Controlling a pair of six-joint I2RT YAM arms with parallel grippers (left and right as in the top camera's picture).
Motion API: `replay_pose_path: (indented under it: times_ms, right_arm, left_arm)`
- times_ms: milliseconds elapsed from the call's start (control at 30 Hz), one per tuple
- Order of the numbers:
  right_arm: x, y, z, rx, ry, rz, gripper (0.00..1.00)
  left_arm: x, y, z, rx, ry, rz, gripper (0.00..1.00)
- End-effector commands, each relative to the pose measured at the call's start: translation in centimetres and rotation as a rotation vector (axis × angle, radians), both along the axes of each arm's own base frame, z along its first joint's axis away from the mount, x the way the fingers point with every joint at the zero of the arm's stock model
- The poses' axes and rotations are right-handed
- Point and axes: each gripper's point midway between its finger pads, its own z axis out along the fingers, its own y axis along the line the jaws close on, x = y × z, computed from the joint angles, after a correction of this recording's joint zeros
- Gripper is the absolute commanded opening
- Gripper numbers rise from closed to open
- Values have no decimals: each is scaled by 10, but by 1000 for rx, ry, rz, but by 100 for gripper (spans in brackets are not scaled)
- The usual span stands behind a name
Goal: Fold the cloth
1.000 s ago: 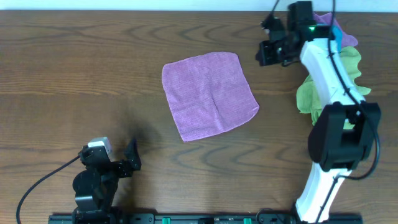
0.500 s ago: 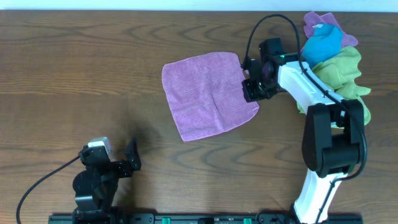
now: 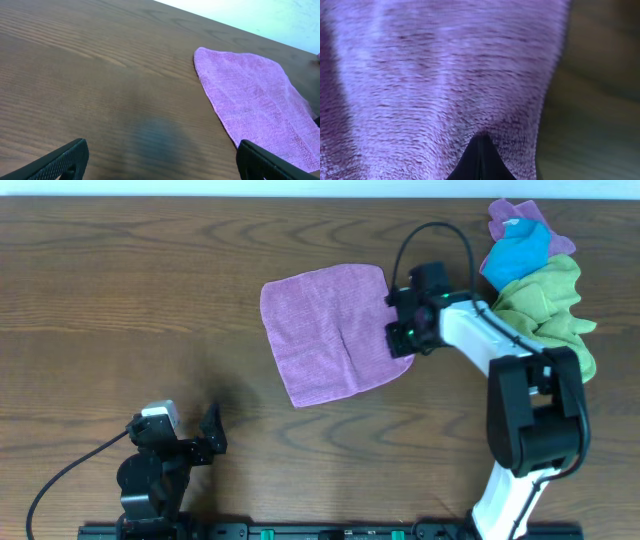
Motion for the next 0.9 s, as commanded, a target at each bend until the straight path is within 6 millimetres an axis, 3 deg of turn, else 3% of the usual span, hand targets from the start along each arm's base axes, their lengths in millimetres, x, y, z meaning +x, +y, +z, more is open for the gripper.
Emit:
replay_pose_path:
  times_ms: [0, 167, 233, 367, 567, 700, 800, 867]
  right_arm:
    - [-56, 27, -38, -52, 155, 71, 2]
    - [-87, 70, -38, -72, 188, 148, 2]
    - [-93, 75, -39, -111, 187, 133, 2]
    - [-104, 67, -40, -177, 222, 90, 1]
    - [-126, 40, -38, -300, 310, 73, 2]
    - [-133, 35, -36, -318, 338, 76, 2]
    - [-133, 33, -25, -318, 340, 71, 2]
    - [-123, 34, -8, -297, 296, 56, 2]
  left_arm:
    - [0, 0, -8, -3, 16, 1, 95]
    - [0, 0, -8, -3, 16, 1, 95]
    - [0, 0, -8, -3, 16, 1, 95]
    - [0, 0, -8, -3, 16, 1, 95]
    - [0, 0, -8, -3, 16, 1, 95]
    - [0, 0, -8, -3, 16, 1, 95]
    - [0, 0, -8, -3, 16, 1, 95]
    - [0, 0, -8, -3, 16, 1, 96]
